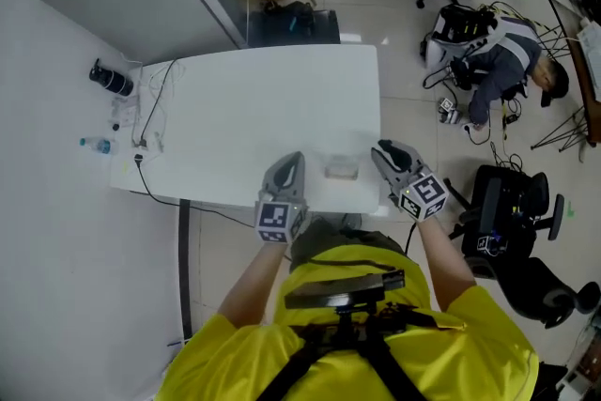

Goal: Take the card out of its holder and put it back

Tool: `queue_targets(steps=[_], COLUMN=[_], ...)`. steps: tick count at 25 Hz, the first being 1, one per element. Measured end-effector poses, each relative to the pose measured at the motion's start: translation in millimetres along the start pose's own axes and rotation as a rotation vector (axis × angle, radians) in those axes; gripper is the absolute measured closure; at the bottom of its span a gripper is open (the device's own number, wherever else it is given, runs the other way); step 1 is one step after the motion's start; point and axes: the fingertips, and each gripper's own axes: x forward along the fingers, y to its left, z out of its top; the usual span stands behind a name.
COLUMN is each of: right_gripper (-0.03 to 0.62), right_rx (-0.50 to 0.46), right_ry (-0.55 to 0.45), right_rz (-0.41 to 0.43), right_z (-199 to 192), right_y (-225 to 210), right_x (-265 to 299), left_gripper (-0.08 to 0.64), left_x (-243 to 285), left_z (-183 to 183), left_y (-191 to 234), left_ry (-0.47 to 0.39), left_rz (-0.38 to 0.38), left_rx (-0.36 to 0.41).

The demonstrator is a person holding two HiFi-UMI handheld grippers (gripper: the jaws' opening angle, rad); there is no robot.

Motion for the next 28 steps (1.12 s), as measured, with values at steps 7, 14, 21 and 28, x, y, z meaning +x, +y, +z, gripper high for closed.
queue_targets(steps=[7, 14, 21, 28], right_gripper=[0.586, 0.588, 0.588, 0.588], right_rx=[0.04, 0.06, 0.078, 0.107], right_ry=[-0.167, -0.185, -0.165, -0.149], right_rz=[-0.374, -0.497, -0.529, -0.554], right_z=[77, 87, 82, 76], right_y=[-10, 0, 13, 18], right_x=[-53, -87, -78, -72], left_gripper=[0.557, 0.557, 0.558, 0.558], left_x=[-8, -24, -30, -37], left_z=[41, 63, 71, 72], left_y=[-3, -9, 0, 13], left_ry=[-0.04, -0.05, -0.072, -0.083], left_rz=[-0.046, -0.094, -0.146, -0.15], left_rx=[0.013, 0.02, 0.002, 0.0])
